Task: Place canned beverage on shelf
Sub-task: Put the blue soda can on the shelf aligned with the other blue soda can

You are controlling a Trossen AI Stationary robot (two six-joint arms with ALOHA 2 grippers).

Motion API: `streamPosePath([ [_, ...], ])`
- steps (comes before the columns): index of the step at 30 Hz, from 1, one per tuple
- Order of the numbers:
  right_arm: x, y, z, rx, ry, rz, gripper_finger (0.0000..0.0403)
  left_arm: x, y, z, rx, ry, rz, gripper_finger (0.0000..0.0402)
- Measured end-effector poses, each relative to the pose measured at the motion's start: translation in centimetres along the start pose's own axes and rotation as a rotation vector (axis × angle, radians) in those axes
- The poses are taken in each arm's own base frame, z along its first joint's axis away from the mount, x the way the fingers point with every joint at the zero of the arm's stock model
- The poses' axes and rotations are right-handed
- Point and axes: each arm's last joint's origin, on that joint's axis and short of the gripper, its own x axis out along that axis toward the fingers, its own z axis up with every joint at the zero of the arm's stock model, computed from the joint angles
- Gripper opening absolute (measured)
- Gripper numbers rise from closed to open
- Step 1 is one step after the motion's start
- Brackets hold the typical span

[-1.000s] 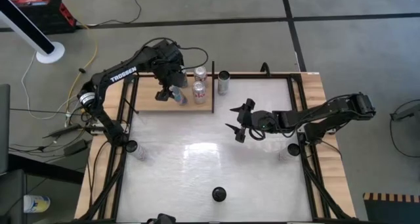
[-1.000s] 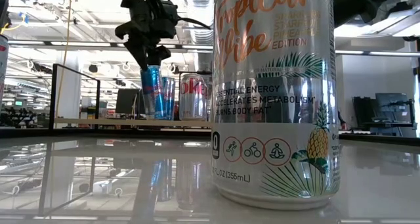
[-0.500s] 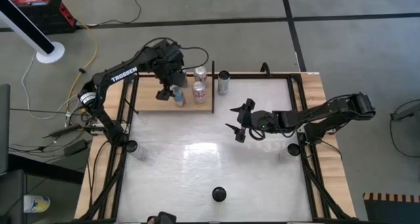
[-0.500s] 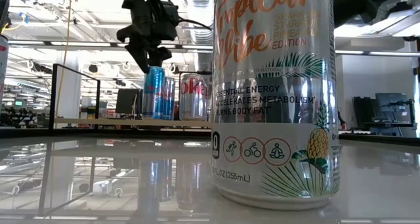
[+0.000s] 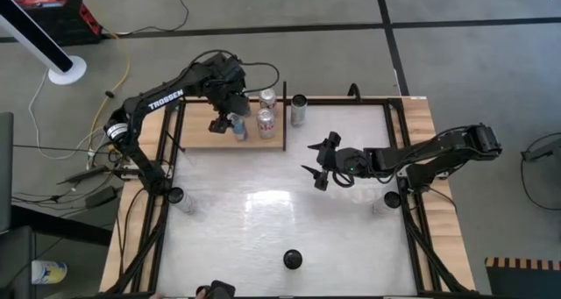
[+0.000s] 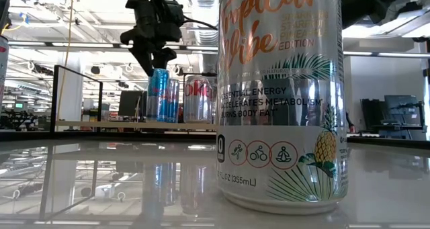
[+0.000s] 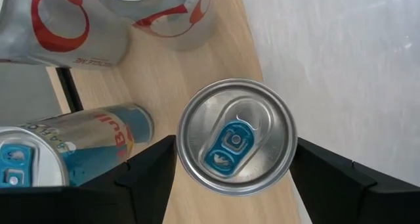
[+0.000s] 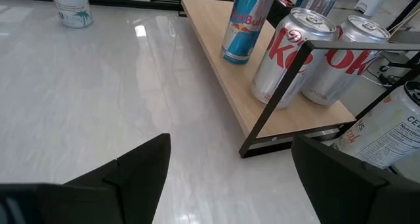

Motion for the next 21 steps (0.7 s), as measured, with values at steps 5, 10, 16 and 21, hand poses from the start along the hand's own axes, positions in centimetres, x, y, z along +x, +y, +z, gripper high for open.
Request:
streamPosePath([
  [5, 0.0, 0.0, 0.0, 0.0, 0.0, 0.0, 0.034, -1.2, 0.4, 0.5, 0.009, -0.028, 0.038, 0.0268],
  [10, 0.0, 0.0, 0.0, 0.0, 0.0, 0.0, 0.034, -1.9, 0.6, 0.8, 0.006, -0.045, 0.059, 0.0268],
  [16, 0.0, 0.0, 0.0, -0.001, 0.001, 0.0, 0.034, -1.9, 0.5, 0.9, 0.004, -0.055, 0.051, 0.0268],
  [21, 0.0, 0.0, 0.0, -0.002, 0.003, 0.0, 0.034, -2.1, -0.2, 1.6, 0.024, -0.1, 0.02, 0.0268],
])
